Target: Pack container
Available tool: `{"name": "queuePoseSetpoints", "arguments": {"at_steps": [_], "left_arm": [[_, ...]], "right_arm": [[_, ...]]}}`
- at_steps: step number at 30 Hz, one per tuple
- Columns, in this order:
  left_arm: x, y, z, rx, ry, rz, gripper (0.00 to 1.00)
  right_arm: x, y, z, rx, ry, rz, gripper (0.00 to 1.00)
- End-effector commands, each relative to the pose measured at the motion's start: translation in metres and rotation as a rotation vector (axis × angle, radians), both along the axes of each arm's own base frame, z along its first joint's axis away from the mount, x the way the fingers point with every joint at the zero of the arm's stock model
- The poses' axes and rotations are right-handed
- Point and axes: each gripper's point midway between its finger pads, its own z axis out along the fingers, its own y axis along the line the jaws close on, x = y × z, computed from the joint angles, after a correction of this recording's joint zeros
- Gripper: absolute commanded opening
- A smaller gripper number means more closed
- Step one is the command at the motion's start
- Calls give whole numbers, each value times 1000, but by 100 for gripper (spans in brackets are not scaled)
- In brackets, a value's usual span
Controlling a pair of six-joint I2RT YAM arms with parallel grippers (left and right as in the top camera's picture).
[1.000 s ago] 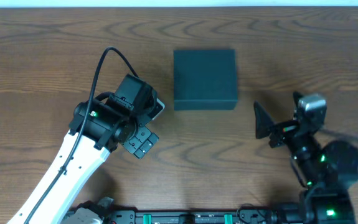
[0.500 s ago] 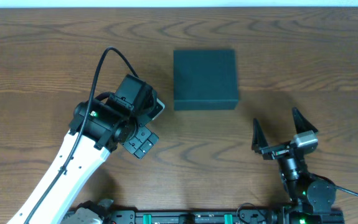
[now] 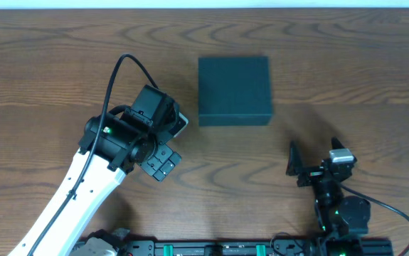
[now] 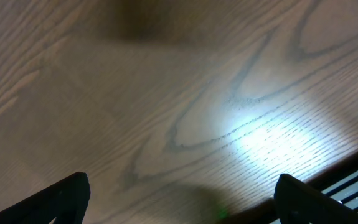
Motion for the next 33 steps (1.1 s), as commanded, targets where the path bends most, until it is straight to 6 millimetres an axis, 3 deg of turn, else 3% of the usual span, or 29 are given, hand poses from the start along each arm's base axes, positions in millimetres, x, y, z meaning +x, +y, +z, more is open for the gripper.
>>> {"name": "queuePoseSetpoints", "arguments": {"at_steps": [1, 27, 33], "left_arm": [[0, 3, 0, 11, -5, 1, 95], [1, 3, 1, 9, -9, 1, 95], [0, 23, 0, 118, -19, 23, 95]], "right_arm": [[0, 0, -1, 11, 3, -9, 99], [0, -1, -1, 16, 3, -12, 99], [0, -1, -1, 16, 3, -12, 99]]}}
